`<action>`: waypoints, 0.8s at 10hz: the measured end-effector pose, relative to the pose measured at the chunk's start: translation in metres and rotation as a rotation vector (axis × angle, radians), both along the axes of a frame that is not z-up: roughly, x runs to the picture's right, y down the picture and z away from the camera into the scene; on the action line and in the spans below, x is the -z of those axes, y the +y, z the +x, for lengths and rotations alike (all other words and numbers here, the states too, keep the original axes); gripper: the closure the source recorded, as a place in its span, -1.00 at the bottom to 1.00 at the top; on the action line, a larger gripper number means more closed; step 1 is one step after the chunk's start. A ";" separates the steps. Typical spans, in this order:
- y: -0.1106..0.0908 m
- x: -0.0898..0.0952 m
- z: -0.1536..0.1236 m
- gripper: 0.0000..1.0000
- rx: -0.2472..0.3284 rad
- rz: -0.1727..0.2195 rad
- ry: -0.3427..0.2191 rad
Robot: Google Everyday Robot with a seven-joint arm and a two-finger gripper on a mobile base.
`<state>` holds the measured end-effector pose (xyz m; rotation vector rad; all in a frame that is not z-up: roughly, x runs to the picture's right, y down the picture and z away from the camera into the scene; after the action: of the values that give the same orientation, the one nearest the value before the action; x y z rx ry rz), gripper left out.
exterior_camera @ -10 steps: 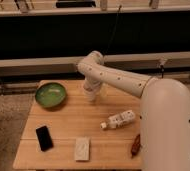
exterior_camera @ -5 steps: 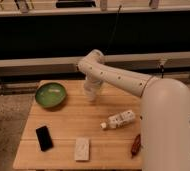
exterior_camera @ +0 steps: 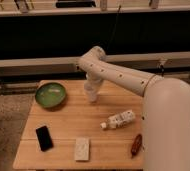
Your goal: Pick up the ceramic cup
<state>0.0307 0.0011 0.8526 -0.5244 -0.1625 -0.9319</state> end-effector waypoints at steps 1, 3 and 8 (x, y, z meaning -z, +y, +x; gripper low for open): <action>-0.001 0.001 -0.001 0.96 0.002 0.002 -0.002; -0.007 0.006 0.000 0.96 0.006 0.012 -0.002; -0.016 0.013 0.000 0.96 0.012 0.019 -0.009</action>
<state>0.0307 -0.0149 0.8397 -0.5043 -0.1582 -0.9469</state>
